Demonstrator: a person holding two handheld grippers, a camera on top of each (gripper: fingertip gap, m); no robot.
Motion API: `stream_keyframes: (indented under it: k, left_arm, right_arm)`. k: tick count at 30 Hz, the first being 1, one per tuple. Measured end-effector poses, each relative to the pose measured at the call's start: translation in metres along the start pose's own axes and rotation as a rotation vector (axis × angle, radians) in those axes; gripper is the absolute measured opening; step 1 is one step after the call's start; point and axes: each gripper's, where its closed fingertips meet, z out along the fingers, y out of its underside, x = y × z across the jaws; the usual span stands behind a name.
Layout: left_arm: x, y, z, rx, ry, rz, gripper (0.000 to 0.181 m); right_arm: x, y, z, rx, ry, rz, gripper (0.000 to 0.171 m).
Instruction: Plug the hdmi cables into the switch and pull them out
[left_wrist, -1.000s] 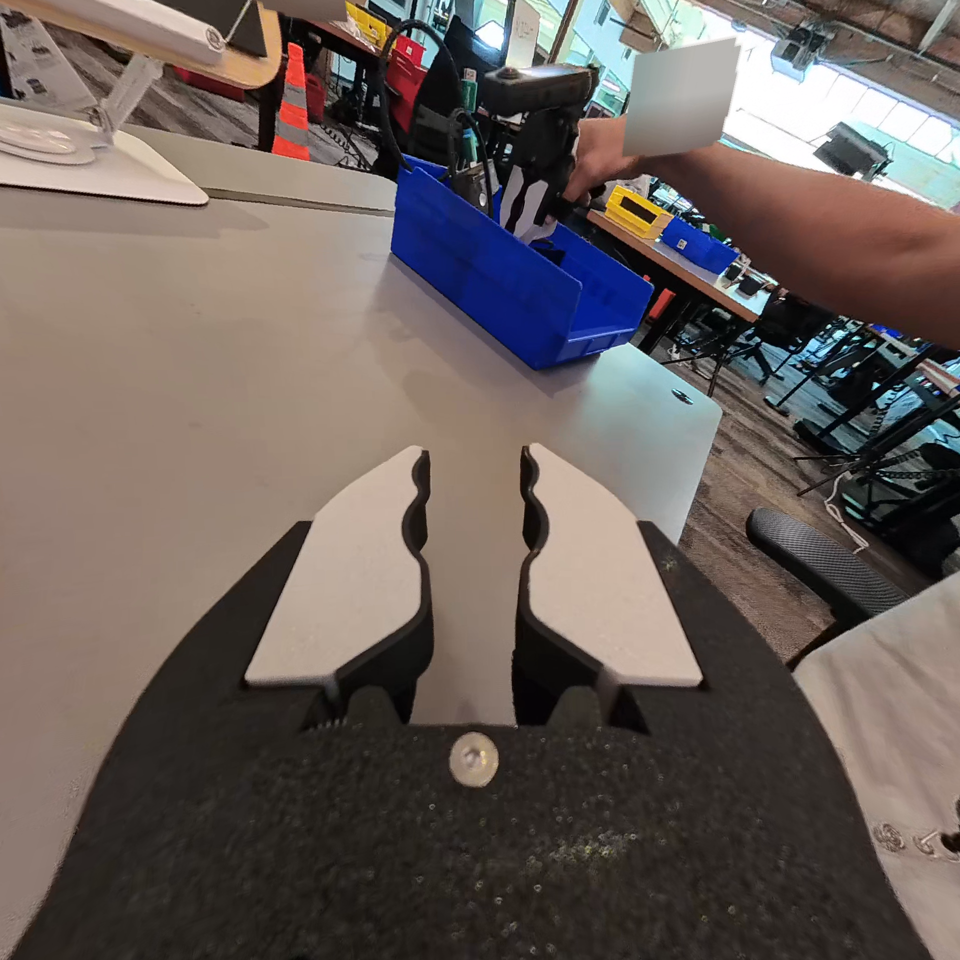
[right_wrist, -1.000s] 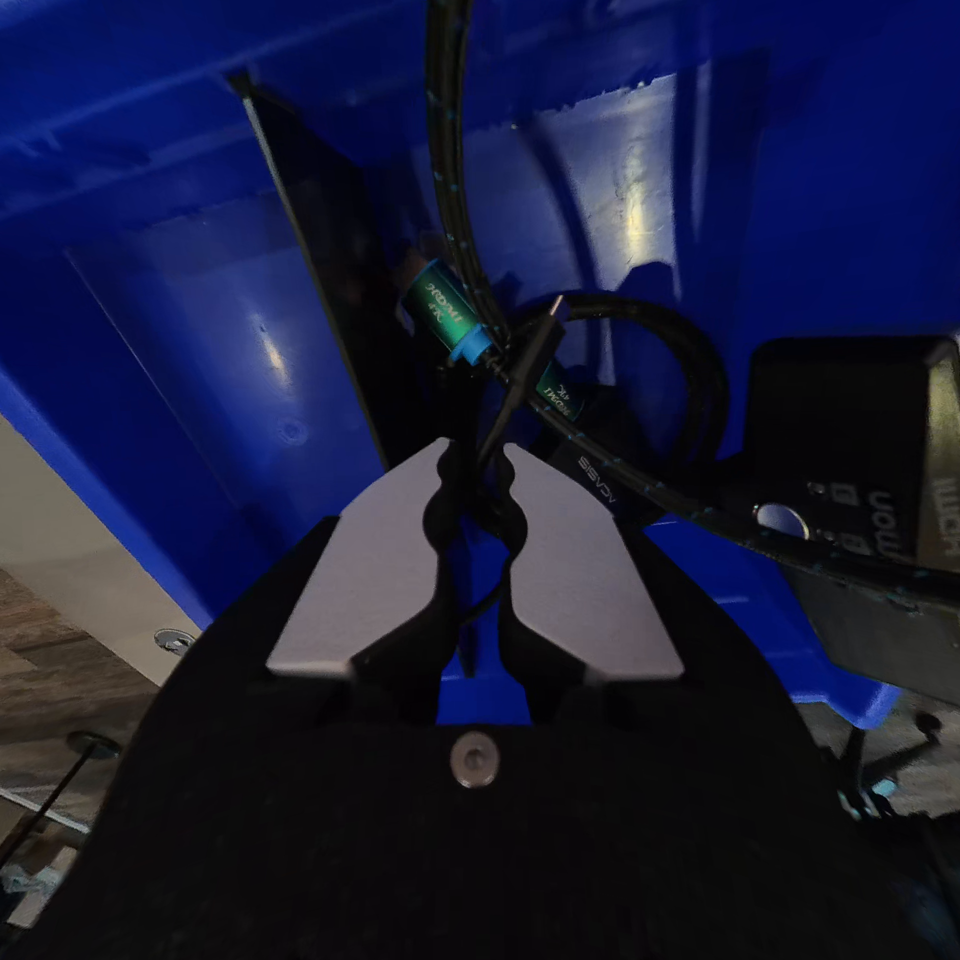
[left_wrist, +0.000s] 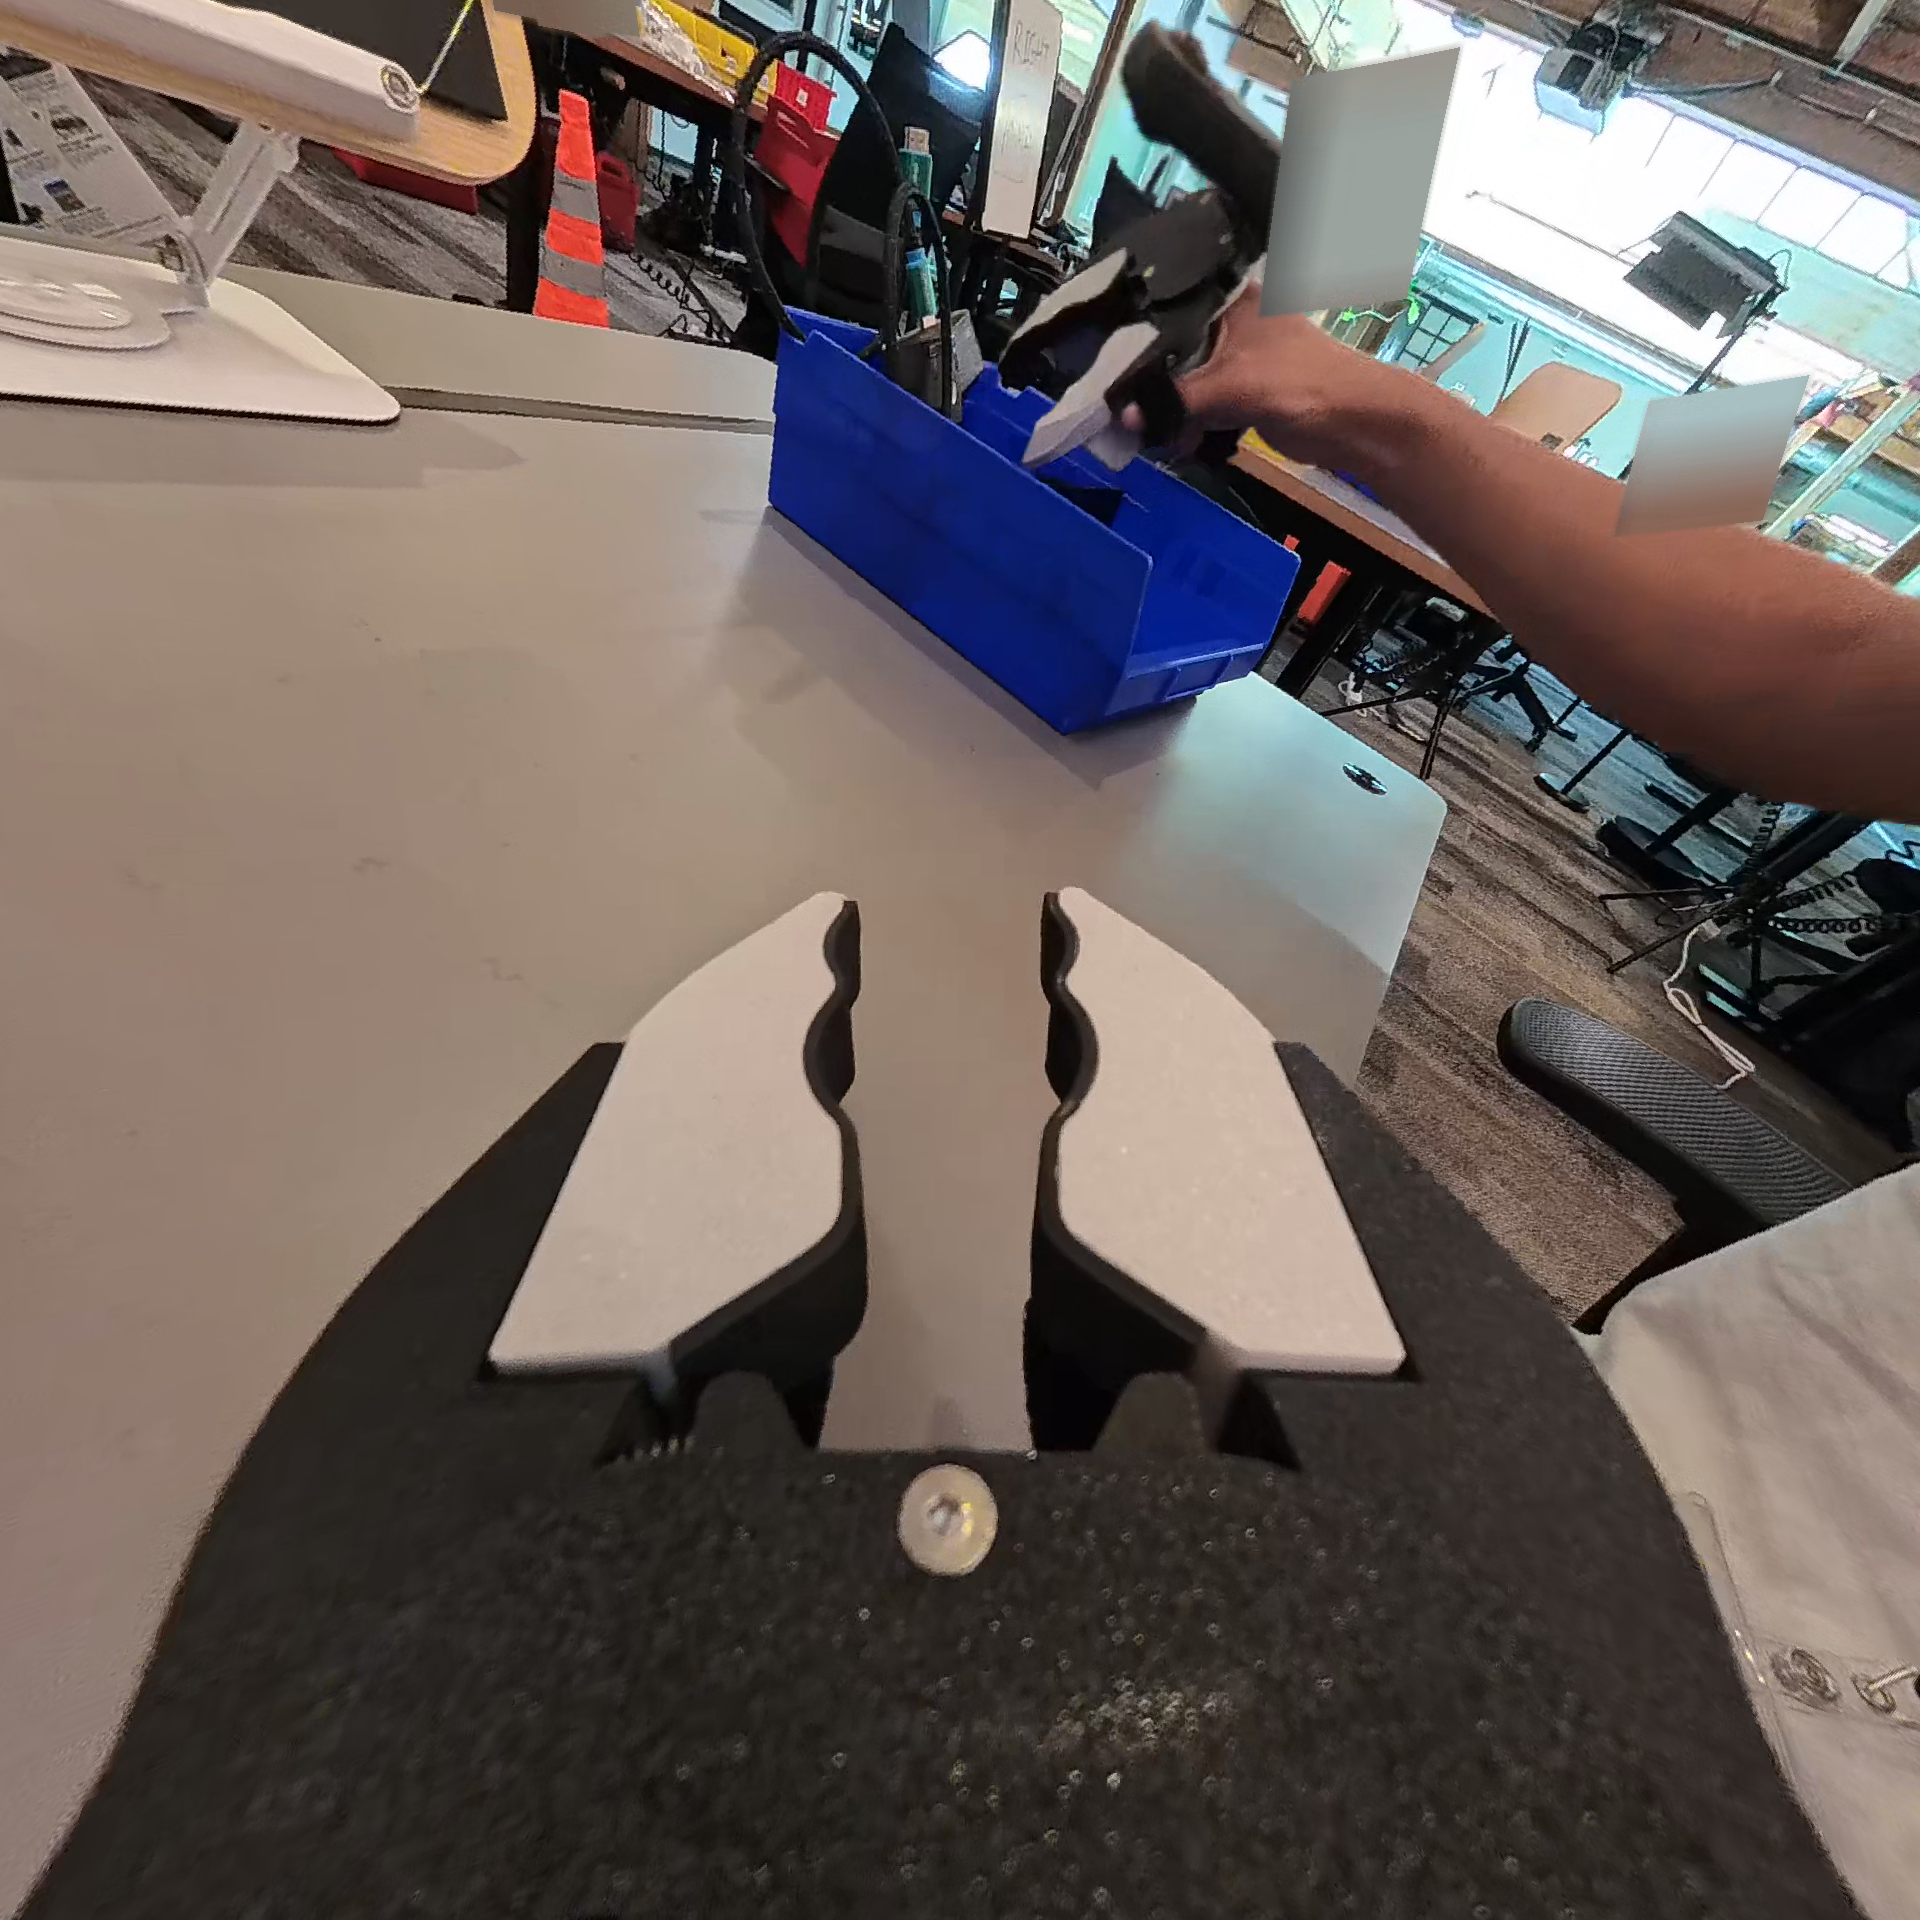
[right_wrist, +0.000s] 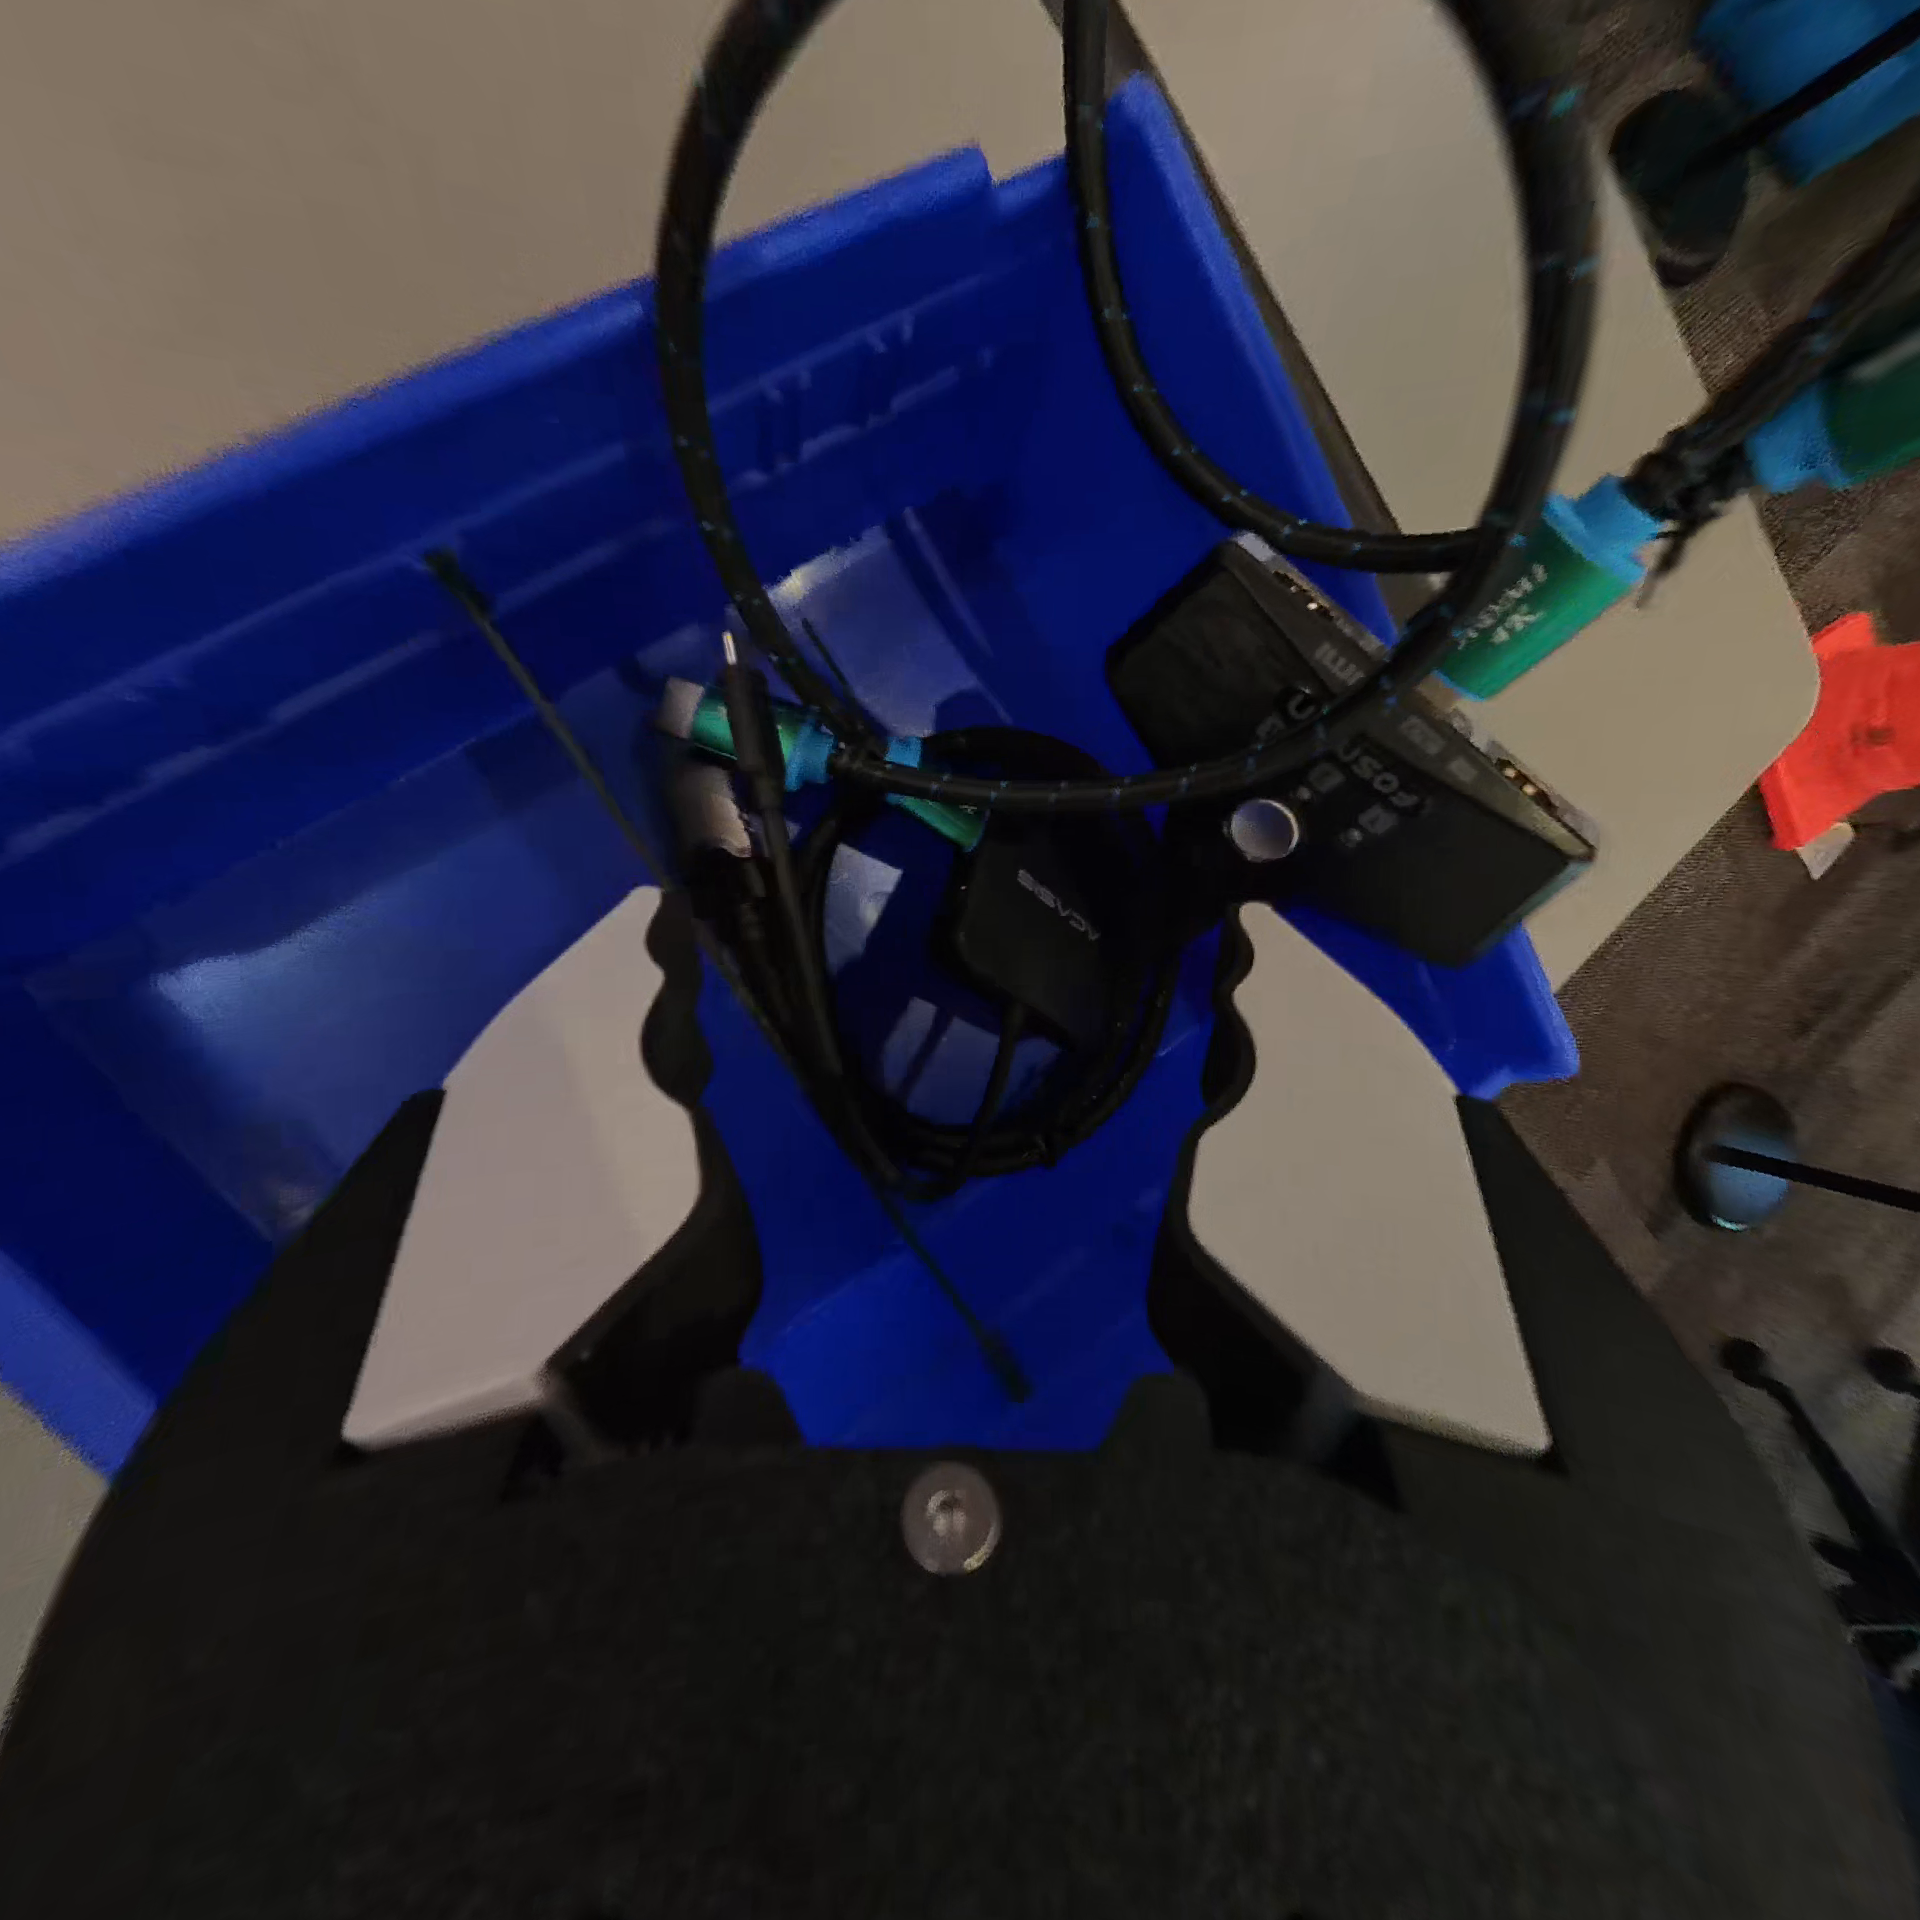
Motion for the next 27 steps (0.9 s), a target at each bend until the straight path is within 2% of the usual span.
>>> stream_keyframes:
  k: [2,5,7,10,13,16,19,22,27]
  left_arm:
    - [-0.005,-0.003,-0.005,0.006,-0.033,0.025,0.033]
    - [-0.021,-0.022,-0.029,0.078,-0.152,0.080,0.034]
    - [-0.035,-0.039,-0.057,0.143,-0.270,0.123,0.036]
    - [-0.057,-0.064,-0.112,0.230,-0.501,0.233,0.038]
    - [-0.083,-0.072,-0.166,0.248,-0.749,0.305,0.041]
    - [-0.112,-0.053,-0.196,0.163,-0.899,0.276,0.042]
    - [-0.131,-0.024,-0.199,0.088,-0.906,0.210,0.043]
    - [-0.141,-0.006,-0.191,0.001,-0.875,0.160,0.049]
    - [-0.148,-0.006,-0.192,-0.022,-0.879,0.179,0.050]
  right_arm:
    - [0.001,-0.004,-0.022,0.056,0.032,0.062,0.097]
    - [-0.009,-0.010,-0.066,0.179,0.106,0.142,0.088]
    - [-0.028,-0.009,-0.097,0.263,0.160,0.200,0.085]
    - [-0.069,0.002,-0.129,0.401,0.240,0.353,0.069]
    - [-0.113,0.028,-0.130,0.494,0.293,0.534,0.064]
    - [-0.154,0.049,-0.115,0.630,0.353,0.696,0.059]
    - [-0.187,0.066,-0.097,0.661,0.436,0.741,0.052]
    - [-0.197,0.052,-0.094,0.611,0.403,0.639,0.042]
    - [-0.195,0.047,-0.087,0.583,0.453,0.486,0.042]
